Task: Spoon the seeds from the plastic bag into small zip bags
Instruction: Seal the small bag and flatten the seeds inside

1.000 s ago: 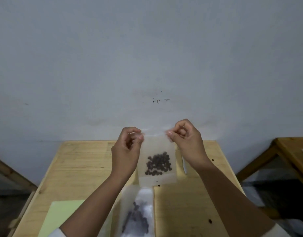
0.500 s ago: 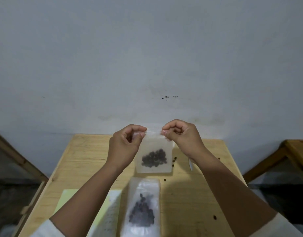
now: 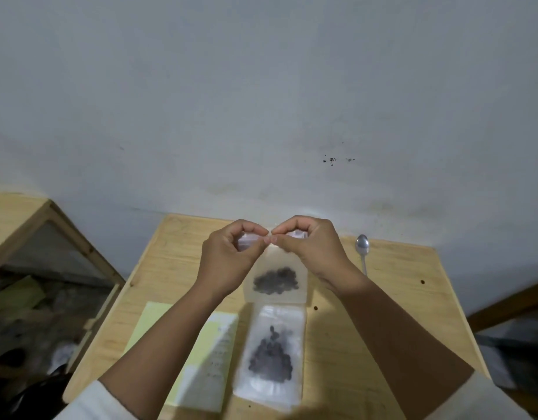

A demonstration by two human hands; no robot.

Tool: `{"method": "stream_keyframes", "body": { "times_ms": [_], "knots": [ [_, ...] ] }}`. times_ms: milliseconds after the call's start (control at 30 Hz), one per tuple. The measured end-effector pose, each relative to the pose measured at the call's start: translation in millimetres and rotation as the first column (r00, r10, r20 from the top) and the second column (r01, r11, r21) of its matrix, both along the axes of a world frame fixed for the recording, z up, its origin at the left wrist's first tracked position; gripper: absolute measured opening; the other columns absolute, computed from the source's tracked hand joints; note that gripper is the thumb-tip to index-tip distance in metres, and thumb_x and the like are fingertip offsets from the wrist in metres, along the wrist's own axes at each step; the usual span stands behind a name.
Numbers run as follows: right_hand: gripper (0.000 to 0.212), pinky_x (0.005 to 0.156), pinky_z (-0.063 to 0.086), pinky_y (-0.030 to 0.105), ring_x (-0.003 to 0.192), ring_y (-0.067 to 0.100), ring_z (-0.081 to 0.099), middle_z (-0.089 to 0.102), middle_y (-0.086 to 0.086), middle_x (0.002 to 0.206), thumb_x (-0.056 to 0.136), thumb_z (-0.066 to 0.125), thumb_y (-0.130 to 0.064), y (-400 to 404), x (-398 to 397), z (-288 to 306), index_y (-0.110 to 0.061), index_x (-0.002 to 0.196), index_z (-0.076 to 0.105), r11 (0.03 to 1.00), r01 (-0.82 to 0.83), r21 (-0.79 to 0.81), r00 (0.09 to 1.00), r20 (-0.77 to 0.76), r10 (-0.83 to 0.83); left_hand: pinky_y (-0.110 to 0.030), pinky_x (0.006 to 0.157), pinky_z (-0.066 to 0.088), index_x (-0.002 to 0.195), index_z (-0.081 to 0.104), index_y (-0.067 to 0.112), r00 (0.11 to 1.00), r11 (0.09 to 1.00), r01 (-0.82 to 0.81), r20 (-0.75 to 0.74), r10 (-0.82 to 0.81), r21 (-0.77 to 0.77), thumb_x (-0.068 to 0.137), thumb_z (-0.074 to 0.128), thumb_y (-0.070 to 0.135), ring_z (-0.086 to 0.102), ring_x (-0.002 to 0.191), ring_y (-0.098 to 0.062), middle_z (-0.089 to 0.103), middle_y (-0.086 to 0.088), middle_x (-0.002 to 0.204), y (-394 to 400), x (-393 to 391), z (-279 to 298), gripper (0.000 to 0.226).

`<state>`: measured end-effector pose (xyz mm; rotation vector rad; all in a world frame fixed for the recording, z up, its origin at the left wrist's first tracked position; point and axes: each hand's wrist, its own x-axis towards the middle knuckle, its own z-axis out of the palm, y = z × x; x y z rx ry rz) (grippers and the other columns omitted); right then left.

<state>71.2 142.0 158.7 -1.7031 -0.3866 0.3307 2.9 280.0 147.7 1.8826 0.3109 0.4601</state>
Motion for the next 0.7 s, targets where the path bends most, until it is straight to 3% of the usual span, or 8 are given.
{"method": "stream_keyframes", "body": {
  "times_ms": [233, 367, 433, 533, 633, 700],
  "knots": [
    [0.013, 0.071, 0.05, 0.021, 0.068, 0.009, 0.059, 0.069, -0.008, 0.077, 0.077, 0.073, -0.01, 36, -13, -1, -0.023, 0.075, 0.073, 0.997, 0.063, 0.049, 0.998, -0.027, -0.062, -0.009, 0.053, 0.036, 0.082, 0.067, 0.027, 0.999, 0.995, -0.04, 0.031, 0.043, -0.097, 0.081, 0.072, 0.02, 0.044, 0.049, 0.001, 0.053, 0.025, 0.053, 46, -6, 3, 0.008],
    [0.018, 0.068, 0.049, 0.018, 0.077, 0.01, 0.06, 0.069, -0.004, 0.079, 0.078, 0.072, -0.005, 71, -33, -12, -0.022, 0.073, 0.072, 0.981, 0.134, 0.137, 0.984, -0.134, -0.116, -0.025, 0.077, 0.054, 0.094, 0.067, 0.029, 0.985, 0.958, 0.167, -0.012, -0.175, -0.233, 0.082, 0.07, 0.014, 0.063, 0.082, -0.007, 0.067, 0.019, 0.088, 84, -27, -11, 0.02],
    [0.019, 0.07, 0.049, 0.017, 0.078, 0.009, 0.06, 0.069, -0.005, 0.078, 0.079, 0.07, -0.003, 91, -48, -21, -0.021, 0.075, 0.072, 0.976, 0.165, 0.139, 0.977, -0.156, -0.143, -0.031, 0.08, 0.055, 0.095, 0.068, 0.025, 0.965, 0.938, 0.245, -0.034, -0.261, -0.246, 0.083, 0.068, 0.009, 0.064, 0.086, -0.008, 0.068, 0.017, 0.094, 101, -41, -22, 0.02],
    [0.017, 0.07, 0.05, 0.019, 0.073, 0.009, 0.061, 0.068, -0.003, 0.076, 0.081, 0.067, -0.002, 116, -73, -41, -0.018, 0.077, 0.071, 0.975, 0.194, 0.109, 0.962, -0.216, -0.168, -0.033, 0.078, 0.054, 0.095, 0.07, 0.023, 0.954, 0.933, 0.263, -0.077, -0.29, -0.247, 0.086, 0.064, 0.006, 0.064, 0.088, -0.008, 0.069, 0.016, 0.099, 129, -58, -43, 0.02],
    [0.008, 0.062, 0.051, 0.018, 0.064, 0.01, 0.058, 0.066, 0.002, 0.074, 0.083, 0.066, -0.006, 121, -92, -68, -0.011, 0.087, 0.07, 0.952, 0.3, 0.058, 0.911, -0.313, -0.268, -0.023, 0.072, 0.053, 0.094, 0.07, 0.028, 0.939, 0.931, 0.28, -0.135, -0.317, -0.233, 0.087, 0.063, 0.008, 0.063, 0.087, -0.006, 0.068, 0.02, 0.102, 155, -75, -66, 0.022],
    [0.015, 0.064, 0.052, 0.019, 0.069, 0.012, 0.061, 0.068, 0.003, 0.079, 0.082, 0.068, -0.012, 115, -101, -91, -0.008, 0.096, 0.07, 0.91, 0.389, -0.144, 0.87, -0.268, -0.415, -0.019, 0.064, 0.052, 0.095, 0.069, 0.029, 0.927, 0.927, 0.282, -0.178, -0.329, -0.246, 0.088, 0.062, 0.009, 0.063, 0.077, -0.001, 0.067, 0.016, 0.107, 168, -87, -79, 0.022]
  ]
}}
